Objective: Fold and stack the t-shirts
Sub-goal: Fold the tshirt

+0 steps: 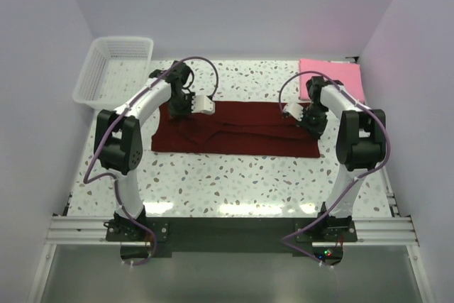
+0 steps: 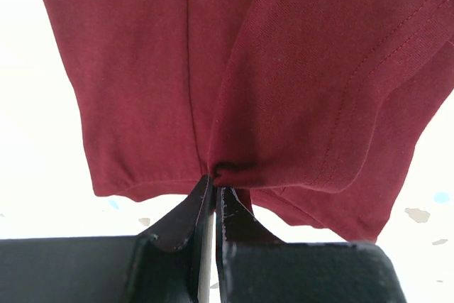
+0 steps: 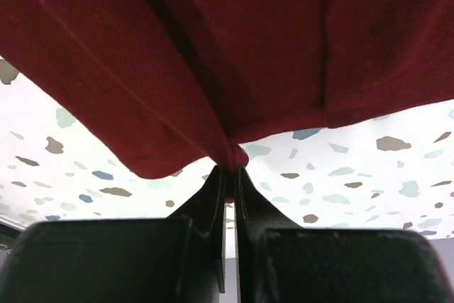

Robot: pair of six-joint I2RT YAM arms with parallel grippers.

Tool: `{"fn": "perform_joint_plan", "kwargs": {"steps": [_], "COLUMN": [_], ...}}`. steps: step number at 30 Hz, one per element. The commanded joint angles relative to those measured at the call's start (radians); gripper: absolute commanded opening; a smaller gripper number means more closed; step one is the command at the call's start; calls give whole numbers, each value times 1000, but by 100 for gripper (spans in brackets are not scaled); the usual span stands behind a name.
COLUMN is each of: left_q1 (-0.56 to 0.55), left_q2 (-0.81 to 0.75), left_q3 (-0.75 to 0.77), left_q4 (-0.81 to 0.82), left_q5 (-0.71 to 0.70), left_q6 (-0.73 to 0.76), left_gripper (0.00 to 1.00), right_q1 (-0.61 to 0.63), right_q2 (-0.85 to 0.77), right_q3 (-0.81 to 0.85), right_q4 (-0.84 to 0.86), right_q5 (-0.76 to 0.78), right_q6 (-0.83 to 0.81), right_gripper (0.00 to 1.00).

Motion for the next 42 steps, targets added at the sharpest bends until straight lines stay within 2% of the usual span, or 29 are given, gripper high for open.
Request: {"fn": "perform_joint_plan", "kwargs": {"steps": [1, 25, 27, 28, 30, 32, 33, 35, 37, 38, 42], "left_q1": [17, 22, 20, 20, 20, 23, 30, 54, 94, 109, 210], "left_q2": [6, 43, 49, 52, 57, 65, 69, 78, 84, 78, -53], "left_q3": [44, 53, 54, 56, 57, 59, 62, 86, 117, 120, 50], "left_q4": [15, 32, 38, 43, 57, 77, 96, 104, 110, 124, 198], "left_q5": [-7, -15, -13, -12, -9, -4, 11, 39, 79, 115, 275], "left_q6": [25, 12, 8, 1, -8, -44, -62, -128, -215, -250, -467], "left_gripper": [0, 0, 0, 0, 1, 10, 13, 20, 26, 35, 45], "right_q1": [-6, -8, -9, -6, -9, -12, -15, -29, -43, -41, -74], "right_q2": [12, 66, 69, 69, 67, 66, 66, 60, 57, 49, 0], "right_q3": [40, 75, 78, 79, 84, 102, 113, 151, 196, 208, 207], "right_q4": [-9, 2, -3, -6, -12, -26, -44, -64, -104, -134, -173], "right_q5": [-6, 21, 27, 30, 37, 35, 31, 18, -2, -21, -98], "right_q6": [-9, 7, 13, 14, 24, 48, 57, 91, 119, 146, 215], "right_gripper": [0, 1, 12, 21, 29, 46, 51, 57, 58, 59, 57]}}
